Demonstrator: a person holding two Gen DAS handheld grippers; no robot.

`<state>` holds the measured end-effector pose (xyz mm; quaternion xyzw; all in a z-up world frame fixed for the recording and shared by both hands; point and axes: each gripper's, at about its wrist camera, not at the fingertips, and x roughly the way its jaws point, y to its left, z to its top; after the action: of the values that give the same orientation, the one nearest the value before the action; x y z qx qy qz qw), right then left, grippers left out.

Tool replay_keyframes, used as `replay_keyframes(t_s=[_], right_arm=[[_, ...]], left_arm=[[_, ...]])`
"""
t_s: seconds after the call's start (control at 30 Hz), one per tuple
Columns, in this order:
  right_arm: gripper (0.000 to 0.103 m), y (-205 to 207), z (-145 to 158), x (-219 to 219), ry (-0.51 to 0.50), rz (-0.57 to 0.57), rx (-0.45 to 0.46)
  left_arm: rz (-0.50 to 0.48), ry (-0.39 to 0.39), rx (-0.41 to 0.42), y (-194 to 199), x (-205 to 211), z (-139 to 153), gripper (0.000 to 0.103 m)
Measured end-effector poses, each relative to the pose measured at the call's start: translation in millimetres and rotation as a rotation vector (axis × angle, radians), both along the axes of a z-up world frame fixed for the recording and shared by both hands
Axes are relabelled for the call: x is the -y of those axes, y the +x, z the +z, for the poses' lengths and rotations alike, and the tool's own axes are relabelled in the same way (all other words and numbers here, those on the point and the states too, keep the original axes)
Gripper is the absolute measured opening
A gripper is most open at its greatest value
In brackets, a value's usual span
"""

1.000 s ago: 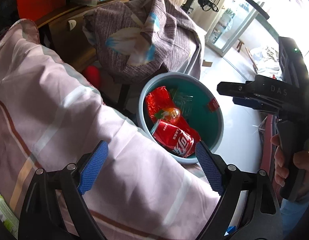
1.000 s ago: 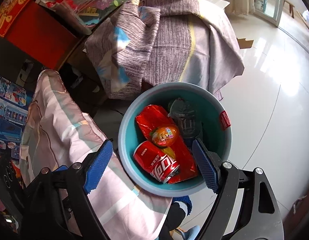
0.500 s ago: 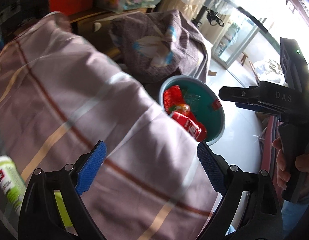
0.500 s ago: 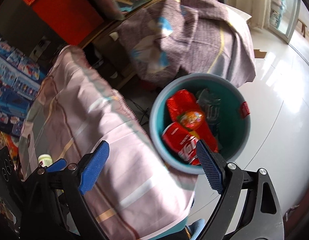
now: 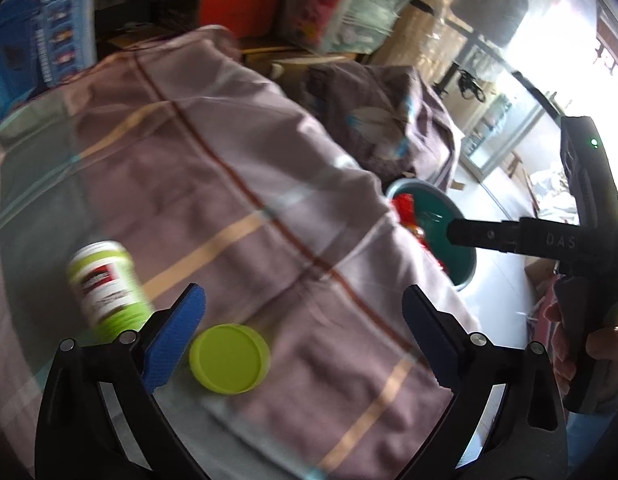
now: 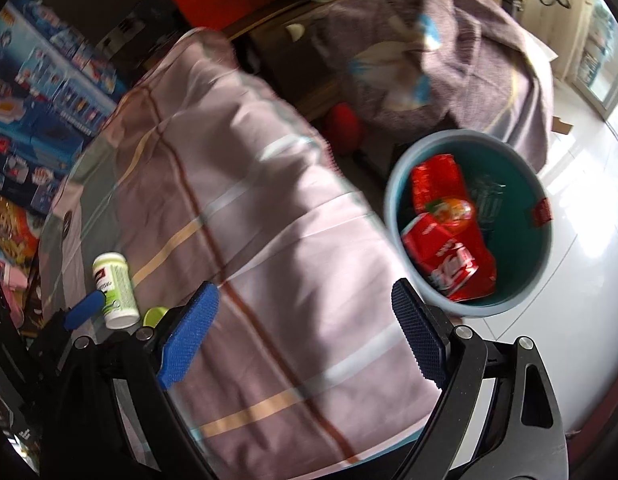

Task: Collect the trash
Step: 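Move both tools back over the table toward the Swisse bottle and green lid, then grasp the Swisse bottle with the left tool while the right tool grasps the lime-green lid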

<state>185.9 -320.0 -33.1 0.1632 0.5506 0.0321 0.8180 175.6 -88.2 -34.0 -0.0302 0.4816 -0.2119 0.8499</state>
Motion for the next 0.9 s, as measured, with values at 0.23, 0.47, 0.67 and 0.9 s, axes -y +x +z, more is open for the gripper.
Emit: replay_keyframes(t_s=[0.23, 0.47, 0.67, 0.9], right_arm=[[0.084, -6, -21, -64, -0.014, 0.132, -0.055], [0.084, -13, -44, -138, -0.050, 0.294, -0.091], [0.084, -13, -54, -190, -0.111, 0.396, -0.074], [0.066, -10, -70, -222, -0.200, 0.452, -0.075]], left_arm=[[0.118, 0.022, -0.017, -6, -68, -13, 0.099], [0.231, 0.031, -0.073, -14, -131, -39, 0.099], [0.291, 0.007, -0.092, -19, -163, -49, 0.099], [0.320, -0.010, -0.111, -18, -181, -56, 0.099]])
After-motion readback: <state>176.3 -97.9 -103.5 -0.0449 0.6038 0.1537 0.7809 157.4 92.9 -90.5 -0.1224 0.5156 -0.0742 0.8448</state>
